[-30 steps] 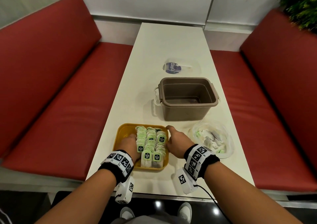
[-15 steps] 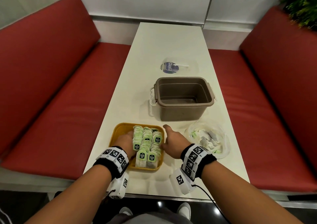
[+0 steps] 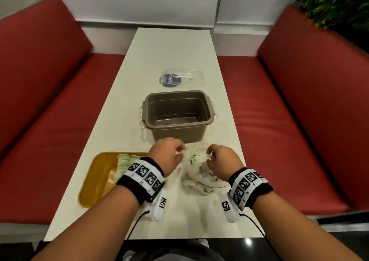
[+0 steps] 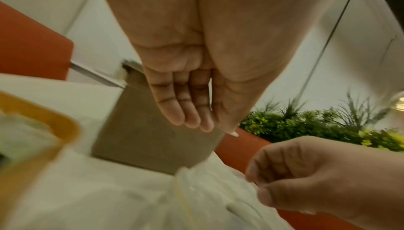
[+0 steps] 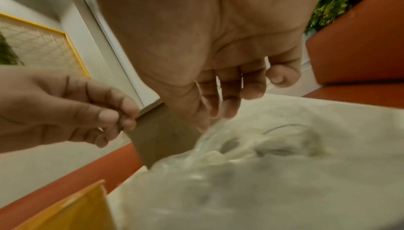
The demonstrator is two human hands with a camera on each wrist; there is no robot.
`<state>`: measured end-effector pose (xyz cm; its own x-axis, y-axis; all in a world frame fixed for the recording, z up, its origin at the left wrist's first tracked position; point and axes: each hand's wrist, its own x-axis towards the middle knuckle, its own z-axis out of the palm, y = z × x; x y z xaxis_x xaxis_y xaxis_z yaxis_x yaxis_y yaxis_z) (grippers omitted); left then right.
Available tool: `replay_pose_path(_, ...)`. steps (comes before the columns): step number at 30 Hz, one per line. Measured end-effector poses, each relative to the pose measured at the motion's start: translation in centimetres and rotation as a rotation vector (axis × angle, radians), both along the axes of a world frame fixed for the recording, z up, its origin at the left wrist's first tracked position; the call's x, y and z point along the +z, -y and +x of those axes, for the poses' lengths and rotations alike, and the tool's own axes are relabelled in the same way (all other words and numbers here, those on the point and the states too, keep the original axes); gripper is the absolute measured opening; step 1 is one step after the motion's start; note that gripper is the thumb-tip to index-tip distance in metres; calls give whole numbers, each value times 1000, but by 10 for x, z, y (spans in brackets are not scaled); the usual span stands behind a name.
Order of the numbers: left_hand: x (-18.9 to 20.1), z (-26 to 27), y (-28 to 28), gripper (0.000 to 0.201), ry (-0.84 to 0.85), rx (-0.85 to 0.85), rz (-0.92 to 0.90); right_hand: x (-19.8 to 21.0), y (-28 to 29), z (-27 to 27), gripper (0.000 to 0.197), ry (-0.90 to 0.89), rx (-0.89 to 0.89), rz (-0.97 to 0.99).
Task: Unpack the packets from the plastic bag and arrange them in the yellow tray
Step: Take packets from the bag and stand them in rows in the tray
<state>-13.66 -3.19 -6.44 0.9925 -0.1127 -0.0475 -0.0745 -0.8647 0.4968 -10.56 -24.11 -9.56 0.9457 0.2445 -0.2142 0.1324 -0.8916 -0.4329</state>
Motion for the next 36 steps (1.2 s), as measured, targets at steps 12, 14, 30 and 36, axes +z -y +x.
replay_pose_path(12,-57,38,112,16,-215,-53,38,-43,56,23,40,-170,2,65)
replay_pose_path(14,-64,40,118,19,-203,-48,66,-47,60,25,36,-171,-8,170)
replay_pose_path(30,-48,50,101,20,8,-110,39,-49,76,41,34,13,99,335)
replay_pose_path(36,-43,56,108,15,-18,-26,-80,-42,76,43,23,21,77,416)
